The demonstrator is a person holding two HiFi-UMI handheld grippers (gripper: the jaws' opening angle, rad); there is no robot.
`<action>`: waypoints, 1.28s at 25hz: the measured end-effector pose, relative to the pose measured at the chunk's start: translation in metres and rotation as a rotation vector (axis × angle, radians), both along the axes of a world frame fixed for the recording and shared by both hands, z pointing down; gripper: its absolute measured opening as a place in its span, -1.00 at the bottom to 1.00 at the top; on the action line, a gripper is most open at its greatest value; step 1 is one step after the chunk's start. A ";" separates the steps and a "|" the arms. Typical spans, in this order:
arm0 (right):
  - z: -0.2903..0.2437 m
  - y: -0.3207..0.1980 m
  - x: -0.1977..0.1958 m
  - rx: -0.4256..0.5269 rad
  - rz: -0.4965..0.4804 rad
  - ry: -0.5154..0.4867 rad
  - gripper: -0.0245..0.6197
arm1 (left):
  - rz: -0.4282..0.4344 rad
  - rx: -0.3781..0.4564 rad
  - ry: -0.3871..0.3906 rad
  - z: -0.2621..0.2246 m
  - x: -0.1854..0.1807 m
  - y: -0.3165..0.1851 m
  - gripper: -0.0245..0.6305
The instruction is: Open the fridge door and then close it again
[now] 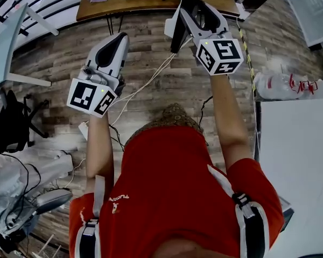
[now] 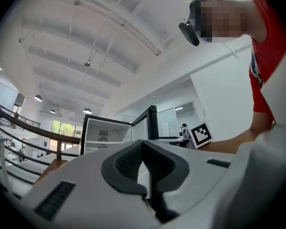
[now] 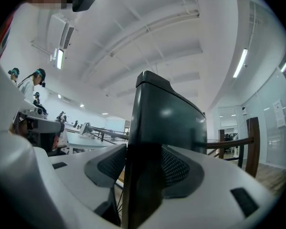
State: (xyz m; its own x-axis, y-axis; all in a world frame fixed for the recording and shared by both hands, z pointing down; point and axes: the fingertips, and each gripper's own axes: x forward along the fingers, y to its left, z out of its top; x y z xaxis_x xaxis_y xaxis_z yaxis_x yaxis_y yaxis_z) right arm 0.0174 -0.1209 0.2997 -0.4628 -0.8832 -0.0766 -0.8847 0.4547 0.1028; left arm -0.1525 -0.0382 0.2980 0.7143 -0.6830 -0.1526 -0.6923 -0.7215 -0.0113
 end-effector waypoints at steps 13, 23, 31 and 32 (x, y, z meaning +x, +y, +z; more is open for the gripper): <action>0.000 -0.026 -0.045 0.028 -0.112 0.039 -0.22 | -0.037 0.015 0.006 -0.004 -0.011 -0.037 -0.90; -0.002 -0.066 -0.072 0.079 -0.245 0.015 -0.51 | -0.062 0.013 -0.007 -0.004 -0.005 -0.105 -0.90; -0.003 -0.111 -0.080 0.095 -0.285 0.007 -0.76 | -0.112 0.015 -0.009 -0.004 -0.004 -0.152 -0.90; -0.003 -0.116 -0.083 0.098 -0.288 0.010 -0.79 | -0.120 0.015 -0.007 -0.004 -0.006 -0.158 -0.90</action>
